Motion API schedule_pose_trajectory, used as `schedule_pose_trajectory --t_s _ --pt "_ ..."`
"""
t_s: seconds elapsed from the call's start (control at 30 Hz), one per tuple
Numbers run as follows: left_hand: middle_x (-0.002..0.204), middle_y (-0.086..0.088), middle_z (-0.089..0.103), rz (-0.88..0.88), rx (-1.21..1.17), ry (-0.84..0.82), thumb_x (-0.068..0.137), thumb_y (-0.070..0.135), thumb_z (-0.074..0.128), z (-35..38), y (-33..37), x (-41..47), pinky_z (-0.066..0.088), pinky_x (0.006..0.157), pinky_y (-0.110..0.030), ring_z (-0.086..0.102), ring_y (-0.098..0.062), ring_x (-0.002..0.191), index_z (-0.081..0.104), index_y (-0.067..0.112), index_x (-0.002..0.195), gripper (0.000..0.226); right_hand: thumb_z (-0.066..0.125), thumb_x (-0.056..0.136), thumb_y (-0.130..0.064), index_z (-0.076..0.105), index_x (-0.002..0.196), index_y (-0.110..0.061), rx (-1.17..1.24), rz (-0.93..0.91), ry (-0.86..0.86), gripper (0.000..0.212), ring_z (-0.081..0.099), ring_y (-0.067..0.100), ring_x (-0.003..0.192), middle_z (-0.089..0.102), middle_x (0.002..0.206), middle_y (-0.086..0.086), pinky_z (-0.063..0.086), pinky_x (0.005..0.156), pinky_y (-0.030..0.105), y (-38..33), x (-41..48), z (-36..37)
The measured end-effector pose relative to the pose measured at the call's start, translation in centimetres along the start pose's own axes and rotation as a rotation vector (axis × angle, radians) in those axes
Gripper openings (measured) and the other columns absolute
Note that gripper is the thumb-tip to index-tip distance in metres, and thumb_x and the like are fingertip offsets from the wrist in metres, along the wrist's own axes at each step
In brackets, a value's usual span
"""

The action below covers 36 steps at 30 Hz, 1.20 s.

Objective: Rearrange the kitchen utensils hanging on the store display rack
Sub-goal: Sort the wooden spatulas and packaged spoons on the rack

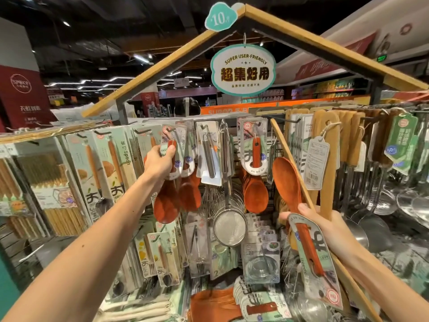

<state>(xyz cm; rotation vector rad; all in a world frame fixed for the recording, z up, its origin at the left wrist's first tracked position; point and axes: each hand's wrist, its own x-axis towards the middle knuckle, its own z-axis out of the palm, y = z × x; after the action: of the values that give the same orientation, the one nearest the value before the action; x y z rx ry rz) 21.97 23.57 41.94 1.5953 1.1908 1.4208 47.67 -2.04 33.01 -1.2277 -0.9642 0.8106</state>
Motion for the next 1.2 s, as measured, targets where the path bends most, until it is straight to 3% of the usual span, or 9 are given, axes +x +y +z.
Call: schedule_pose_trajectory --t_s 0.07,0.13,0.23,0.4,0.6,0.83,0.97,1.07,1.2 --pt "0.095 -0.003 0.069 -0.025 -0.007 -0.035 0.102 0.031 0.054 0.0 -0.1 0.4 0.044 0.057 -0.022 0.061 -0.007 0.07 0.058 0.012 0.114 0.023 0.055 0.094 -0.028 0.067 0.11 0.002 -0.013 -0.004 0.015 0.036 0.075 0.019 0.077 0.077 0.092 0.011 0.058 0.059 0.025 0.1 -0.1 -0.2" --pt "0.099 -0.004 0.069 -0.038 -0.016 -0.085 0.101 0.03 0.056 -0.2 0.0 0.4 0.047 0.069 -0.025 0.063 -0.012 0.079 0.063 0.011 0.107 0.021 0.055 0.094 -0.028 0.067 0.11 0.0 -0.031 -0.013 0.039 0.034 0.075 0.021 0.083 0.077 0.096 0.011 0.059 0.067 0.031 0.3 -0.2 -0.3" --pt "0.114 -0.01 0.069 -0.065 -0.073 -0.143 0.101 0.029 0.057 -0.6 0.1 0.3 0.047 0.095 -0.037 0.062 -0.018 0.095 0.064 0.004 0.12 0.033 0.056 0.094 -0.03 0.07 0.104 -0.003 -0.033 -0.015 0.061 0.032 0.075 0.024 0.087 0.077 0.098 0.011 0.054 0.082 0.041 0.5 -0.3 -0.4" --pt "0.117 -0.008 0.071 -0.098 -0.175 -0.225 0.104 0.029 0.049 -0.6 0.4 -0.9 0.043 0.104 -0.048 0.064 -0.023 0.107 0.063 0.008 0.124 0.033 0.056 0.094 -0.03 0.07 0.104 -0.001 -0.052 -0.026 0.066 0.033 0.075 0.024 0.089 0.077 0.098 0.011 0.054 0.081 0.041 0.1 -0.7 -0.6" --pt "0.102 -0.009 0.073 -0.052 -0.232 -0.144 0.101 0.025 0.055 -0.8 0.3 -1.5 0.057 0.088 -0.047 0.071 -0.024 0.088 0.06 0.005 0.123 0.03 0.056 0.094 -0.029 0.071 0.099 0.0 -0.036 -0.043 0.081 0.034 0.074 0.028 0.085 0.077 0.098 0.012 0.058 0.074 0.04 -0.1 -1.2 -1.3" --pt "0.094 -0.013 0.075 0.089 -0.321 -0.052 0.097 0.026 0.064 -2.3 3.0 -4.0 0.057 0.058 -0.027 0.071 -0.015 0.066 0.069 0.009 0.107 0.021 0.057 0.092 -0.031 0.079 0.081 -0.009 -0.033 -0.088 0.049 0.033 0.073 0.021 0.075 0.077 0.095 0.015 0.057 0.065 0.029 -0.7 -1.6 -1.8" --pt "0.077 0.001 0.076 0.215 -0.342 -0.142 0.096 0.023 0.064 -2.1 5.6 -8.1 0.055 0.057 -0.023 0.071 -0.01 0.065 0.069 0.012 0.099 0.012 0.057 0.093 -0.029 0.076 0.09 0.0 -0.019 -0.1 0.042 0.035 0.07 0.014 0.065 0.077 0.097 0.015 0.054 0.056 0.022 -0.9 -1.5 -2.0" --pt "0.085 -0.003 0.077 0.203 -0.358 -0.254 0.095 0.017 0.064 0.1 6.3 -10.4 0.059 0.064 -0.028 0.072 -0.014 0.071 0.068 0.014 0.1 0.007 0.053 0.098 -0.022 0.068 0.103 0.013 -0.007 -0.098 0.046 0.039 0.068 0.01 0.059 0.078 0.091 0.01 0.051 0.051 0.019 -1.1 -1.5 -2.2" --pt "0.078 0.0 0.076 0.185 -0.384 -0.365 0.096 0.012 0.062 4.2 6.7 -12.2 0.057 0.058 -0.023 0.071 -0.011 0.065 0.066 0.008 0.102 0.008 0.054 0.097 -0.023 0.068 0.104 0.01 0.01 -0.1 0.028 0.037 0.071 0.012 0.064 0.078 0.093 0.011 0.053 0.054 0.02 -1.3 -1.9 -2.4"
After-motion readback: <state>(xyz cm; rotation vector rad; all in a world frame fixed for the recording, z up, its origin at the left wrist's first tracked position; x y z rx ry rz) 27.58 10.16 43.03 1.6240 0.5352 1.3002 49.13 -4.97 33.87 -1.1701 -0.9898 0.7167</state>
